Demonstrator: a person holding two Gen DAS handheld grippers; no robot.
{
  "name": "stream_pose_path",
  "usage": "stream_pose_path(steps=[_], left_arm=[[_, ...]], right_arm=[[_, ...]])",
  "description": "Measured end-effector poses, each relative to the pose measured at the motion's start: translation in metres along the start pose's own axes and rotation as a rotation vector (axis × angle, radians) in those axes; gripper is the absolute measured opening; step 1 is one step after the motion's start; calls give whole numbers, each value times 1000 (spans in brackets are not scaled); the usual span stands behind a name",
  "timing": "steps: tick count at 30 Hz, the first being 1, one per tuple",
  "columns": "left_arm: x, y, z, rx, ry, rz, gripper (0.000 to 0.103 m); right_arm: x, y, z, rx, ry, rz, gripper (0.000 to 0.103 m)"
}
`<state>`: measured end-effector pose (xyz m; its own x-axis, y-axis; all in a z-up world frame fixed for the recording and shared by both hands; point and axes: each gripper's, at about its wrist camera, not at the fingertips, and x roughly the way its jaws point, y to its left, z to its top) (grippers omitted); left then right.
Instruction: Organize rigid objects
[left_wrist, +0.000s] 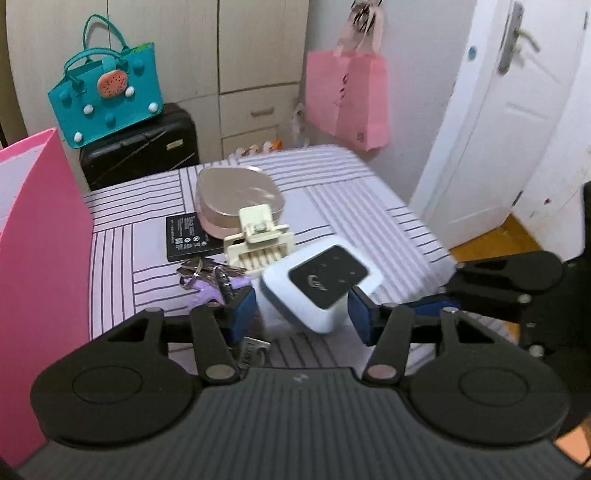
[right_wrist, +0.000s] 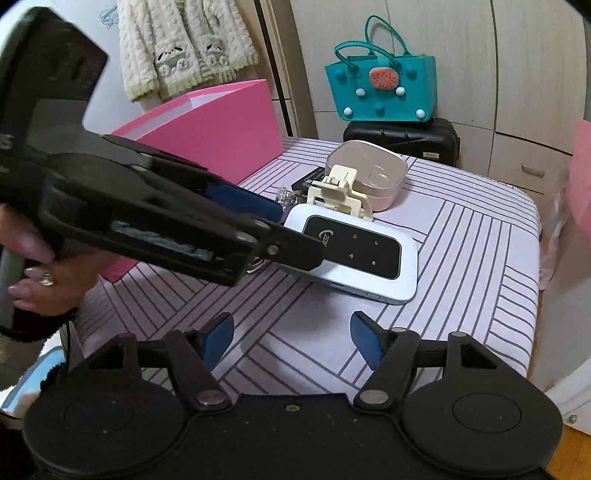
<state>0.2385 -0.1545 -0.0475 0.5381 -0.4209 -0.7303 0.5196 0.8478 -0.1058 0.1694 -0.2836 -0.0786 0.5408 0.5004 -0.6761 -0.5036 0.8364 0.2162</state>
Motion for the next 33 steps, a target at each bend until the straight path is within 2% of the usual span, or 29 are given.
stream_pose_path(steps=[10,13,15,19,22,27,30,33], left_arm=[[18,13,15,-69,18,-17,52],[22,12,16,-66,14,-9,53],[21,9,15,-43,11,-10,50],[14,5,16,-14,20,-63,37],[11,-1,14,-9,49,-120,37],[6,-15,7,11,58,-132,37],[9,-14,6,-49,103,-190,42],[5,-15,5,-57,78,-183,43]], right_arm=[[3,-6,1,-19,-13,52,75],[4,-8,1,-28,-15,60,75],[4,-9,1,-29,-16,65,75],[4,-12,3,-28,-13,65,75],[2,-15,1,-28,-14,62,77],[-4,-22,-2,-12,-13,63,80],[-7,-24,-3,-19,-10,53,86],[-7,-23,-3,-13,-10,50,86]])
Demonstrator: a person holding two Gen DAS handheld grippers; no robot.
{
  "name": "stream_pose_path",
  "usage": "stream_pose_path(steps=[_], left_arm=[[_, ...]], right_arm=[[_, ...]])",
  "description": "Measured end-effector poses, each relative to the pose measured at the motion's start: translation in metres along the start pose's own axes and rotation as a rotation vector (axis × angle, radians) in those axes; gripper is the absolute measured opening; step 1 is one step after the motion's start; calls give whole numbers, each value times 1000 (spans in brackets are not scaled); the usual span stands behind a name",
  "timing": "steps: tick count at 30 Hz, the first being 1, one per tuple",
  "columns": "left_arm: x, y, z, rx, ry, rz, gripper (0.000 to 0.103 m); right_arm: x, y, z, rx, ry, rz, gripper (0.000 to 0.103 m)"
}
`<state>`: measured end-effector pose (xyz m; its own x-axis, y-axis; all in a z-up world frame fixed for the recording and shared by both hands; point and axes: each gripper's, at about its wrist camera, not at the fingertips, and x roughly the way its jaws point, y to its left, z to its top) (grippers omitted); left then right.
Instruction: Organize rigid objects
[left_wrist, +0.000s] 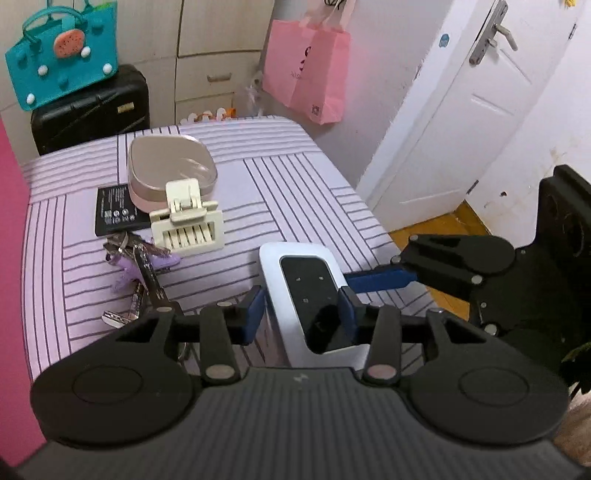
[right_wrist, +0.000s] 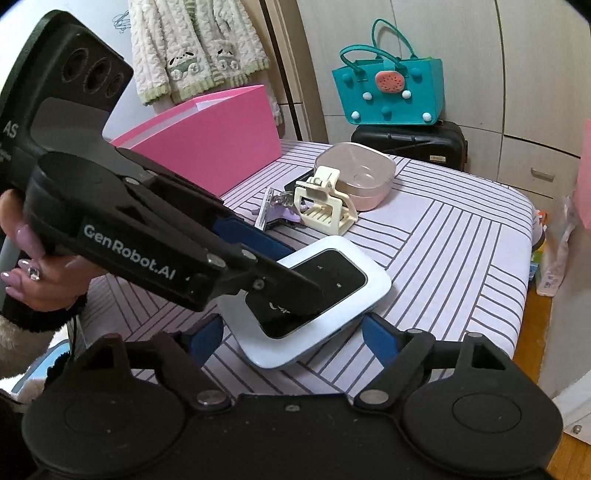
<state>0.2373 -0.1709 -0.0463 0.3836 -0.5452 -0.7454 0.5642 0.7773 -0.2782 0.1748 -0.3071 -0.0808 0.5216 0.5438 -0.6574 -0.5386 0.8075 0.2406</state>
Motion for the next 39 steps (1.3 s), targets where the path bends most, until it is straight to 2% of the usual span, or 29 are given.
stream_pose_path(steps=[5,9,11,17,20,22,24,26,29,33,39], left_arm=[[-16,2,-1,-2,-77,33,50],[-17,5,-2,20,-105,143,50],[-14,9,-4,19,-95,169,50],[-17,15,-11,-2,-101,139,50],[-19,15,-15,-17,-100,115,49],[-21,14,-18,-26,-103,109,49],[-24,13,-22,-25,-111,112,47],[-26,12,-24,-23,-116,112,47],[-29,12,-27,-28,-119,104,47],[-30,12,-36,-43,-122,102,47],[-26,-5,-42,10,-110,90,48]], right_arm=[[3,6,-2,-4,3,-5,90],[7,10,-2,9,-8,-40,91],[10,12,-1,16,-10,-68,91],[7,4,1,65,-25,-63,91],[4,0,5,37,-50,-70,89],[2,-3,7,27,-47,-43,88],[-3,-9,8,50,-44,-17,78],[-7,-17,8,72,-35,10,75],[-11,-28,3,124,-24,49,64],[-14,-38,1,183,-16,72,59],[-14,-43,8,207,-1,15,58]])
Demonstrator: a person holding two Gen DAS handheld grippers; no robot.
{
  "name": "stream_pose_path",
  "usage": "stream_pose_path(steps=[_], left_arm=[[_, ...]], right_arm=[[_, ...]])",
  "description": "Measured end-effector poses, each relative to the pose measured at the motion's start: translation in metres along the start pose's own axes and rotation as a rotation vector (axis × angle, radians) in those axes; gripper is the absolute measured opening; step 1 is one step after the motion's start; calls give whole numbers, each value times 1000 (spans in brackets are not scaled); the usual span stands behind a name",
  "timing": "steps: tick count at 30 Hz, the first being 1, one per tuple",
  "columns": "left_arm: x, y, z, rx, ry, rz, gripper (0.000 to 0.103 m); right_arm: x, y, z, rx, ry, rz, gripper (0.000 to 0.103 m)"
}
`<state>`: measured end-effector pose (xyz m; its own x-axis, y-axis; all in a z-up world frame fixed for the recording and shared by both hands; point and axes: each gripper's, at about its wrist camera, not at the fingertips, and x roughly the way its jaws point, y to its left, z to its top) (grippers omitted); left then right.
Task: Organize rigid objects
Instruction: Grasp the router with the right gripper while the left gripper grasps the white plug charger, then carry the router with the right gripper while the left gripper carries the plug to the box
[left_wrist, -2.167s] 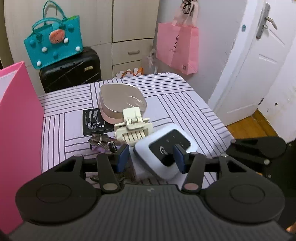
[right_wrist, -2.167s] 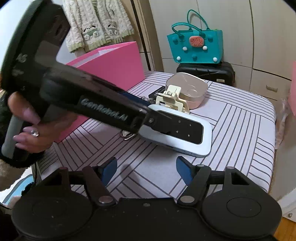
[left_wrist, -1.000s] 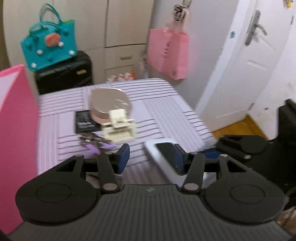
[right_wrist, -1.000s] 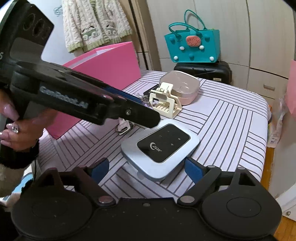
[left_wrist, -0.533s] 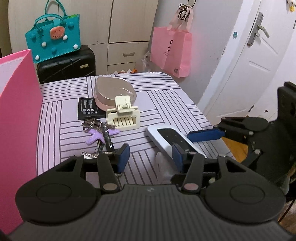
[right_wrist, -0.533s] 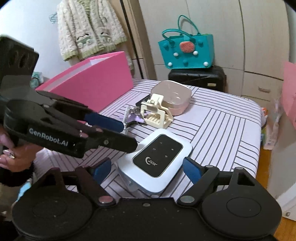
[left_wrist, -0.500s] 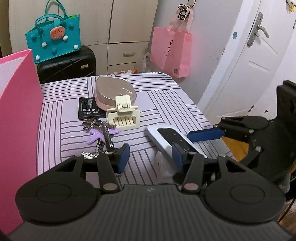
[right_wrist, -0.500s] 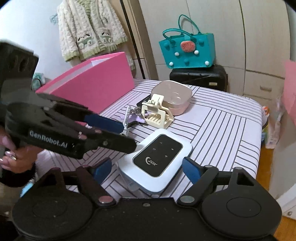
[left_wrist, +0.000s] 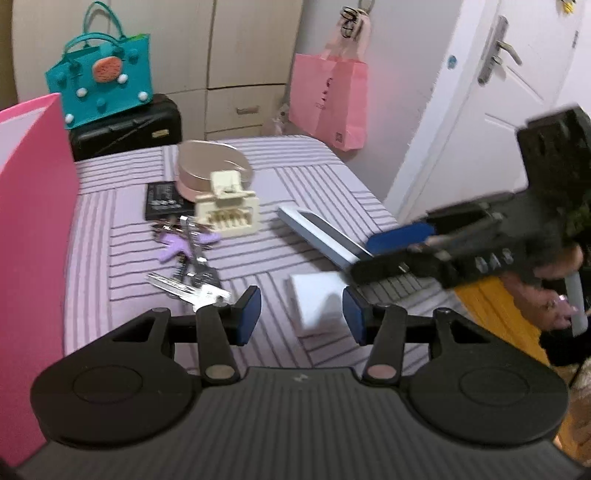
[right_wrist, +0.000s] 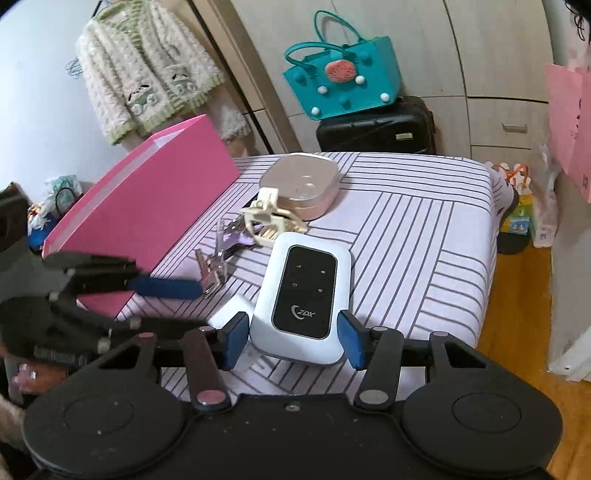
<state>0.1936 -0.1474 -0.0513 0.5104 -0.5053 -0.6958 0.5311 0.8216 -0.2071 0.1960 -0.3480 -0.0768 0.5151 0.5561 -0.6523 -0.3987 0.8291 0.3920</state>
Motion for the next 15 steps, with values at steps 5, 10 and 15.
stream_pose_path(steps=[5,10,15], left_arm=[[11,-15,-1,28,21,-1,50],[22,-25,-1,45,47,18,58],[28,-32,-1,46,57,41,66]], right_arm=[[4,-1,11,6,-5,-49,58],[12,11,17,-66,-13,-117,70],[33,12,21,-62,26,-152,70]])
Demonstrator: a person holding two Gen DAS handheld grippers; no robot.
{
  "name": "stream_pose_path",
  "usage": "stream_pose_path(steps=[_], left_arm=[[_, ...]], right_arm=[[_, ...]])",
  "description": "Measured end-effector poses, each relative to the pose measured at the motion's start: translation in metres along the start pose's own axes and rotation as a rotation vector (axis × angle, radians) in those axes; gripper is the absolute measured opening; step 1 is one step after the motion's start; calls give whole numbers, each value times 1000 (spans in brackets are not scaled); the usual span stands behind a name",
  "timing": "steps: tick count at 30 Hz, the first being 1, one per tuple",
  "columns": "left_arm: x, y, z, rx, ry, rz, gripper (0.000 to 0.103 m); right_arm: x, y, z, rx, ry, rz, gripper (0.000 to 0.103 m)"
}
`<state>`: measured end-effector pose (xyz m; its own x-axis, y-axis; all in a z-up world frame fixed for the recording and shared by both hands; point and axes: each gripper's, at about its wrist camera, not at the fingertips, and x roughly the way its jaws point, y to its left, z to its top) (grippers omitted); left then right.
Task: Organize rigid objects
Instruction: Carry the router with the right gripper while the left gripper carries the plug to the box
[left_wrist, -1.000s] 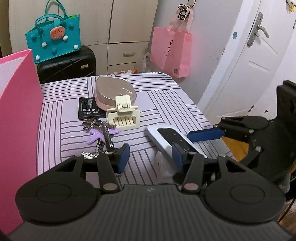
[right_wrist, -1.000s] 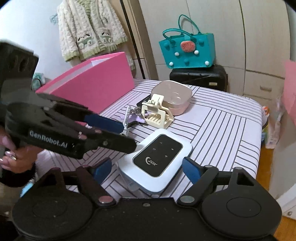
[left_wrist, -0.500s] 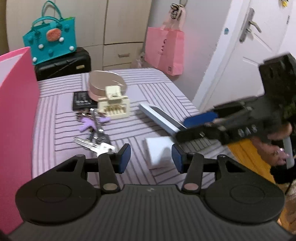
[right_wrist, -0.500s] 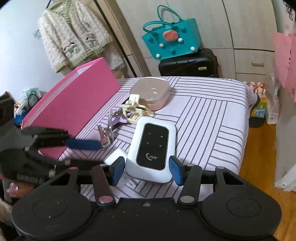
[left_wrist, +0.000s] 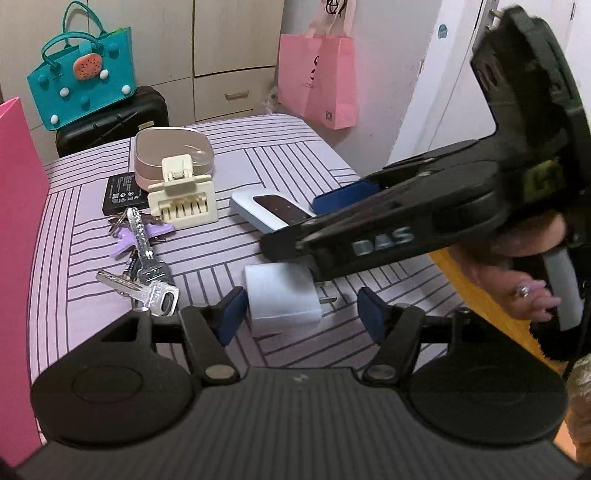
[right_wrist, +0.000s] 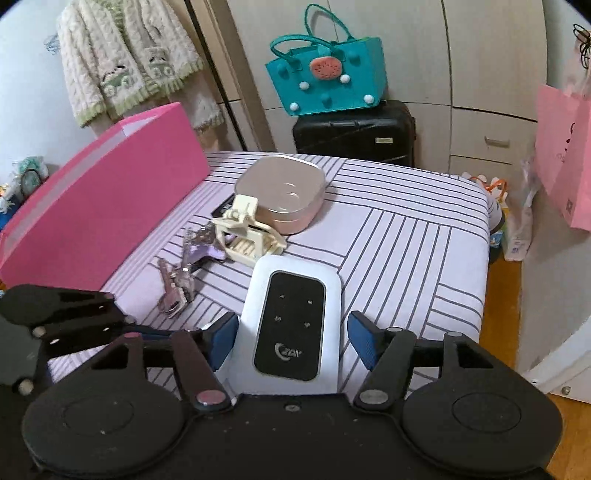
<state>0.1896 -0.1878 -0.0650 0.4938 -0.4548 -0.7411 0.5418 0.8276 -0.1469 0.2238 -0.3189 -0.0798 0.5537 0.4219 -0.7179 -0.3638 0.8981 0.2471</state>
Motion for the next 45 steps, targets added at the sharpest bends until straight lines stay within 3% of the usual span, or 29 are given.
stream_pose_path(steps=[4,7,15,21,23,25,34,37,45], left_arm=[[6,-4,-3,25,-11,83,64],[3,1,-5,25,-23,85,56],[-5,27,-7,-27,-21,116,57],[3,13,-6,14,-28,205,62],[3,14,-8,6,-38,206,62],[1,17,-8,-6,-46,203,57],[-6,24,-11,-36,-50,207,57],[-14,26,-14,-55,-65,172,56],[-44,27,-19,-62,-92,176,56]], right_arm=[[2,6,-3,-31,-3,-47,65],[-1,4,-5,-28,-9,-39,65],[-3,2,-8,-38,7,-30,68],[2,16,-8,-108,25,-93,71],[1,16,-9,-103,23,-125,72],[-1,15,-12,-114,7,-126,65],[-9,5,-15,-61,0,-107,65],[-9,9,-18,-60,-5,-120,65],[-20,26,-24,-48,-5,-90,65]])
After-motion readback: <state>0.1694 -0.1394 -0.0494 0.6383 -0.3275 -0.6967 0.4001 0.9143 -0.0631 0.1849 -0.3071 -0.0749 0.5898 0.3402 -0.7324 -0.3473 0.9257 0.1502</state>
